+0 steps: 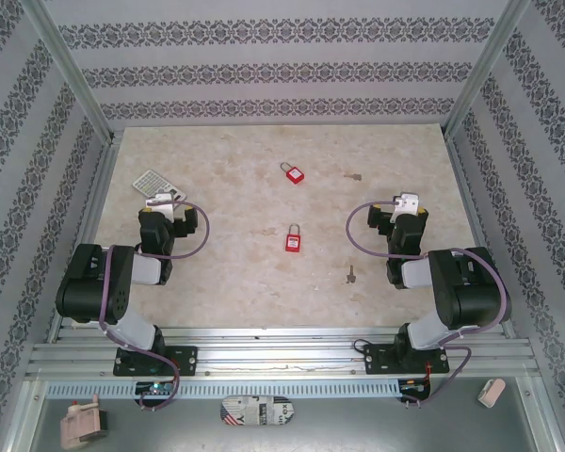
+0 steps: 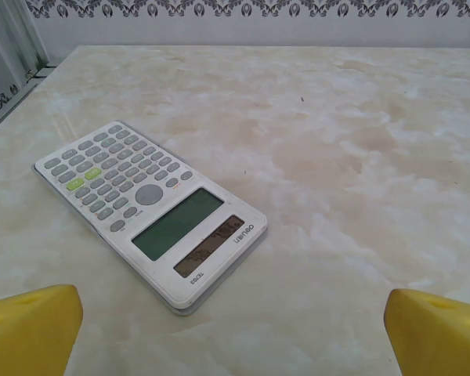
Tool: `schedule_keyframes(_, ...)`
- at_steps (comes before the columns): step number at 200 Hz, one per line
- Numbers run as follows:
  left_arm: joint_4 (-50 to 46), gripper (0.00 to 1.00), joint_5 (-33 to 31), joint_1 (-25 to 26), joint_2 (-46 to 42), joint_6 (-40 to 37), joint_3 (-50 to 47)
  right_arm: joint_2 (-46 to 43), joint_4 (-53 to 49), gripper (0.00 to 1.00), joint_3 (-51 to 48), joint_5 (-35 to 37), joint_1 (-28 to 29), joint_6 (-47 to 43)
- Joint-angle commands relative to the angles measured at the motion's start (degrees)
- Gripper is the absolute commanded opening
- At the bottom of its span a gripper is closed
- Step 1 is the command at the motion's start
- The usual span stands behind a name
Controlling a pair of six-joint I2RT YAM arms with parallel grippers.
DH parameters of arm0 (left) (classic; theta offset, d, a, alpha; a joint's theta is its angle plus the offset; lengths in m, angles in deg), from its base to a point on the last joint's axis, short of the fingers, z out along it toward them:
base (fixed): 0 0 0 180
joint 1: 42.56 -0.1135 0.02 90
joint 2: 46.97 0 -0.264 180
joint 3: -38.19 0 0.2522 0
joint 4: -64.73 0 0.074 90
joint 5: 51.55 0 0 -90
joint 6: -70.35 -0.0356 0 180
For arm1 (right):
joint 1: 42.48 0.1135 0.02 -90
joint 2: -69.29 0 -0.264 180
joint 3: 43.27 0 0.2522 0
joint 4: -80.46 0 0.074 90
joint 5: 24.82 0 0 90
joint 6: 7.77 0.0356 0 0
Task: Unlock with the key
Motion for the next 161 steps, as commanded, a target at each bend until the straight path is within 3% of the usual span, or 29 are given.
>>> schedule_keyframes(1, -0.51, 0.99, -0.92, 0.43, -0.15, -0.81, 0.13, 0.10, 0.54, 0.98, 0.93, -1.04, 0.58, -0.57)
schedule_keyframes(161, -0.36, 0.99, -0.84, 0.43, -0.22, -0.85, 0.08, 0.04, 0.19, 0.98, 1.07, -1.28, 0.13, -0.04)
